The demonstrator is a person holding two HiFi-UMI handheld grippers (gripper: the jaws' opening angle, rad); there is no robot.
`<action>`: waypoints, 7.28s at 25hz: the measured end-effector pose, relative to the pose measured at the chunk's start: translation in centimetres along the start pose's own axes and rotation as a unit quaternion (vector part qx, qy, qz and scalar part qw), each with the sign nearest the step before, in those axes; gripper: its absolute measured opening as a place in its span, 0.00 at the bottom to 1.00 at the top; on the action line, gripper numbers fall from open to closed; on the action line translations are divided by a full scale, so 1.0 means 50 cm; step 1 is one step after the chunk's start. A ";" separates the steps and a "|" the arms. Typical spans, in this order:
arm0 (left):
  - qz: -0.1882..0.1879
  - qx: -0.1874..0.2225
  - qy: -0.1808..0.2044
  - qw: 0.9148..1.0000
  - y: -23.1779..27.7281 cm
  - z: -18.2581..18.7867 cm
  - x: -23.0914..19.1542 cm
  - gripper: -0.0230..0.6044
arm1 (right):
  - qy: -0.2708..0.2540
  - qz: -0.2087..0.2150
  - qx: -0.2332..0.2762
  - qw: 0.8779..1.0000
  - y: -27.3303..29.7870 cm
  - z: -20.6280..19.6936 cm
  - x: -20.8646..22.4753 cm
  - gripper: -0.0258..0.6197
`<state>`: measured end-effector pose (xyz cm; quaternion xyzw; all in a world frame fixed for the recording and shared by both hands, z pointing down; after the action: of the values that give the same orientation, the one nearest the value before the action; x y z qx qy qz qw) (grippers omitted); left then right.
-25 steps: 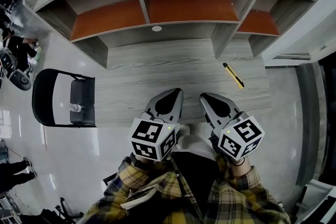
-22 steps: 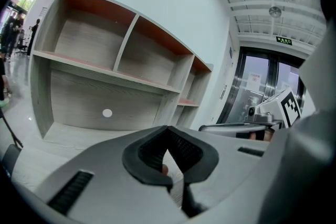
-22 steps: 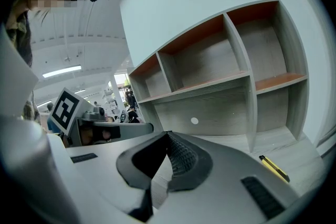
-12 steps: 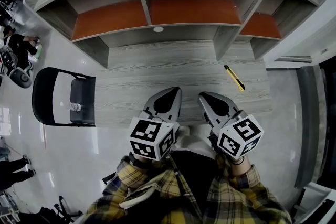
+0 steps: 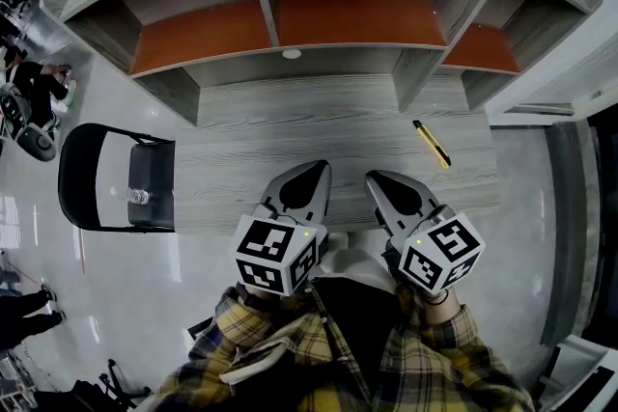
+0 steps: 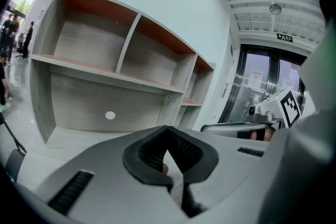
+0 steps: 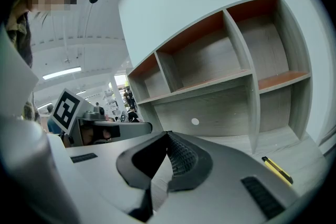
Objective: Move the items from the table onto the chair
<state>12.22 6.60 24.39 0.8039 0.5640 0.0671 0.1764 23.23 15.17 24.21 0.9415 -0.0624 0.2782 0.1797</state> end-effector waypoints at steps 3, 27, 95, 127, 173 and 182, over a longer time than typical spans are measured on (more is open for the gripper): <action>0.004 0.008 -0.010 1.000 -0.002 0.001 -0.004 0.04 | 0.002 -0.001 -0.001 1.000 0.002 -0.002 0.000 0.07; 0.005 0.002 -0.013 1.000 0.000 -0.001 -0.002 0.04 | 0.011 -0.033 0.005 0.999 -0.012 0.005 0.051 0.07; 0.136 -0.109 -0.070 0.982 -0.093 -0.147 -0.006 0.04 | 0.135 -0.136 -0.173 0.966 -0.001 -0.218 0.531 0.23; 0.279 -0.085 -0.185 0.938 -0.756 -0.533 -0.663 0.04 | 0.019 0.104 -0.362 0.926 0.766 -0.641 -0.529 0.23; 0.368 -0.141 -0.304 0.867 -0.882 -0.904 -0.810 0.04 | 0.010 0.101 -0.358 0.928 1.167 -1.043 -0.680 0.24; 0.354 -0.122 -0.226 0.899 -0.833 -0.712 -0.826 0.04 | 0.083 0.231 -0.239 0.939 0.969 -0.681 -0.787 0.24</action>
<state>-50.14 -11.84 46.27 0.9160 0.1747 0.0099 0.3610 -37.33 -16.36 44.02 0.8040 -0.3276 0.3660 0.3352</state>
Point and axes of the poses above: the fingertips, and each gripper's own axes: y forward along the fingers, x to its right, z out of its top, the point moved 6 cm from there along -y, backward along the fingers, and after that the axes turned 14 degrees about y, right-handed, at the moved point
